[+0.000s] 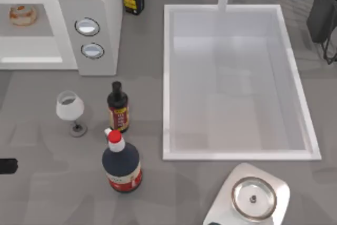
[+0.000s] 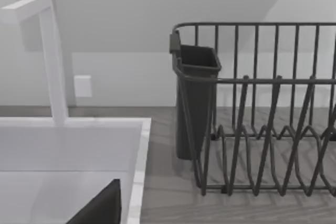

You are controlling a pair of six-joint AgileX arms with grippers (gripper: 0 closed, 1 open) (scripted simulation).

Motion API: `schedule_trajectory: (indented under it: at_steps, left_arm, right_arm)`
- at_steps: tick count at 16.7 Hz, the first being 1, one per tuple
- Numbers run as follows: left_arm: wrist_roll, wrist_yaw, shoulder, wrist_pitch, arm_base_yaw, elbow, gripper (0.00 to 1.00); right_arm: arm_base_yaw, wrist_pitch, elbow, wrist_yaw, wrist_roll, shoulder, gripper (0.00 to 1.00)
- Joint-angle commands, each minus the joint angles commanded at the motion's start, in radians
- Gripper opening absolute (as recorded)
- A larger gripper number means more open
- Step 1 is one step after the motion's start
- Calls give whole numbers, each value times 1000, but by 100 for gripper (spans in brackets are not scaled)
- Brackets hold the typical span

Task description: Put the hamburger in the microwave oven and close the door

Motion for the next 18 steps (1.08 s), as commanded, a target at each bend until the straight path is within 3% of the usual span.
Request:
schedule_trajectory:
  at_steps: [4, 5, 14, 18]
  left_arm:
    - [0, 0, 0, 0, 0, 0, 2]
    - [0, 0, 0, 0, 0, 0, 0]
    - [0, 2, -1, -2, 3, 1, 0]
    - [0, 71, -25, -36, 85, 11, 0]
  right_arm:
    - [0, 0, 0, 0, 0, 0, 100]
    - [0, 0, 0, 0, 0, 0, 100]
    - [0, 0, 0, 0, 0, 0, 100]
    - [0, 0, 0, 0, 0, 0, 100]
